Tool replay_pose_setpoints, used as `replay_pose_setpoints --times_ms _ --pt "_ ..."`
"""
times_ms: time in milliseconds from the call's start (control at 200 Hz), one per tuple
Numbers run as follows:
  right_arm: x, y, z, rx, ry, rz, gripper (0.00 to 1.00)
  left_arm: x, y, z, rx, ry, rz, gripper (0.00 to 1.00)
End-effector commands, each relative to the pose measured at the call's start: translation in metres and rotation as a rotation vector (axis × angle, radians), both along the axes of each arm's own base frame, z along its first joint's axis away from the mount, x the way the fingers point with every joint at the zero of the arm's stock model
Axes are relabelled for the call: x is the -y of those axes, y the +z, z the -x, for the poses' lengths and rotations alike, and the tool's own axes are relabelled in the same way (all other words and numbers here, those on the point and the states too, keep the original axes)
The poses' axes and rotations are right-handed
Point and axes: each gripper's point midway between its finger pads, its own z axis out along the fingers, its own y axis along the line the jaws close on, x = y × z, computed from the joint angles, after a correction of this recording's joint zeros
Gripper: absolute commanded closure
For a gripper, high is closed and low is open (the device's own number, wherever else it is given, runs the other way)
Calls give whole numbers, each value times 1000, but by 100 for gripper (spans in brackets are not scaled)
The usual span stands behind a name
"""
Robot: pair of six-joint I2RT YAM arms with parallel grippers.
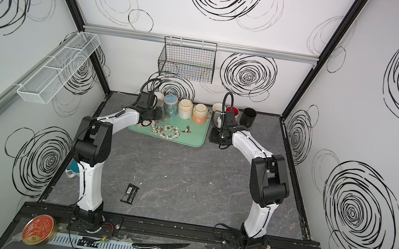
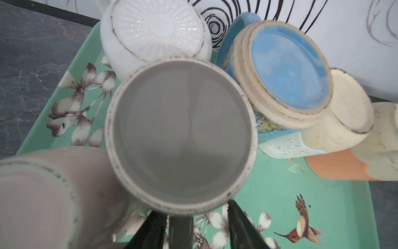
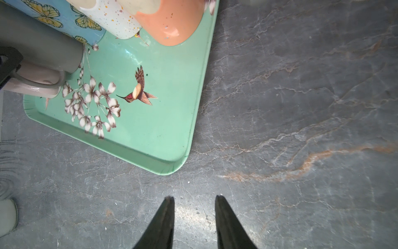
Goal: Turn the mug right side up
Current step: Move the mug to the tray.
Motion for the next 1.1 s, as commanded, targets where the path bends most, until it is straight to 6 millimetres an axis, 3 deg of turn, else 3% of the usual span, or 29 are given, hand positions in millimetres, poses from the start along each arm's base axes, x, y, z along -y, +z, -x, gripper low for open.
replay_pose_setpoints --times_ms 0,200,630,901,1096 --pt "-3 8 0 22 3 -12 63 0 -2 -8 12 7 -29 50" --pt "-3 8 0 22 3 -12 63 1 -12 -8 -6 8 -39 51" --pt "-1 12 3 29 0 -11 63 30 -15 6 -5 -29 -29 75" --pt "-1 13 6 25 4 -21 64 45 -16 32 -15 -49 -5 82" --pt "-2 17 8 34 9 -26 64 75 -15 60 -15 -111 16 84"
